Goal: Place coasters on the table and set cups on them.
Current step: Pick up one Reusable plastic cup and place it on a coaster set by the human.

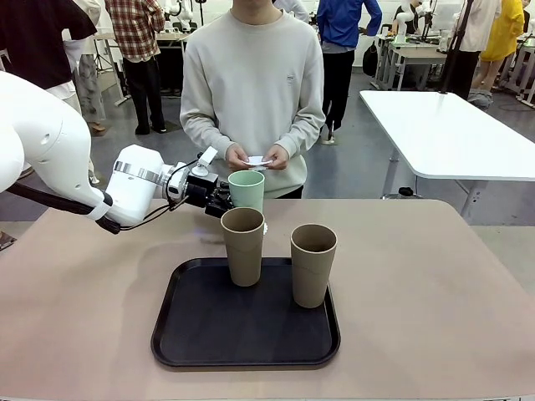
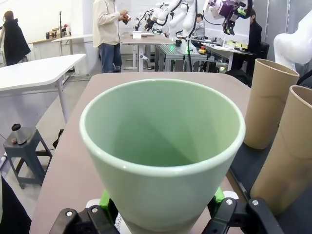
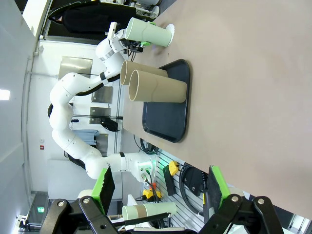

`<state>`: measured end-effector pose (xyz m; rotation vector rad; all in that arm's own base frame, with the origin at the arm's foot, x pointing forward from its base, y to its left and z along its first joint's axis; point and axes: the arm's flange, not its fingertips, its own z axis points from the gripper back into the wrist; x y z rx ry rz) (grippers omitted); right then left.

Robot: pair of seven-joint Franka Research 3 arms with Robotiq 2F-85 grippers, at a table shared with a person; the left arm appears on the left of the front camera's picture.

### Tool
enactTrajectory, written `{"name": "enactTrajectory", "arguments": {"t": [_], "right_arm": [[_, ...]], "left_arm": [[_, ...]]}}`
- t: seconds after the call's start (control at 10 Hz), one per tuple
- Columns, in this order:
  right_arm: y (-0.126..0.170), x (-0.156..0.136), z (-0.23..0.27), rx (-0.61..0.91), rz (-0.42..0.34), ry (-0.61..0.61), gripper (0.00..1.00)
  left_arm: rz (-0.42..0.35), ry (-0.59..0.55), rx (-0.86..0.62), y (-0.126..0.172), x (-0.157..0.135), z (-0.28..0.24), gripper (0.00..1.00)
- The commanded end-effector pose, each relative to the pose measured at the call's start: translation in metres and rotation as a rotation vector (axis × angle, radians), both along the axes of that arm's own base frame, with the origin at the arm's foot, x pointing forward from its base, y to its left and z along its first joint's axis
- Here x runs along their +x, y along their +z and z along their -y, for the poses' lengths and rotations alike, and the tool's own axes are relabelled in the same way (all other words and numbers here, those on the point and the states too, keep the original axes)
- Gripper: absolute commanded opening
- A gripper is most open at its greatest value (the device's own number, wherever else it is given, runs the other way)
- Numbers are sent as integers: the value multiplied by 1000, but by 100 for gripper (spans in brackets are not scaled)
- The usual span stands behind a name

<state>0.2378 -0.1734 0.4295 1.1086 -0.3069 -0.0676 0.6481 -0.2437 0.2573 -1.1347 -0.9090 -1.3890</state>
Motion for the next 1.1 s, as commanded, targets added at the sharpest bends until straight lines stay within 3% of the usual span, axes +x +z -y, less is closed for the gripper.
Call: {"name": "enactTrajectory", "arguments": {"t": [0.0,1.0], "right_arm": [[-1,2,1,7,10,-10,100],[-1,2,1,7,10,-10,100]], "left_arm": [[42,-29,-49,-3,2,1,86],[114,-31,-73,-1,13,7,86]]}}
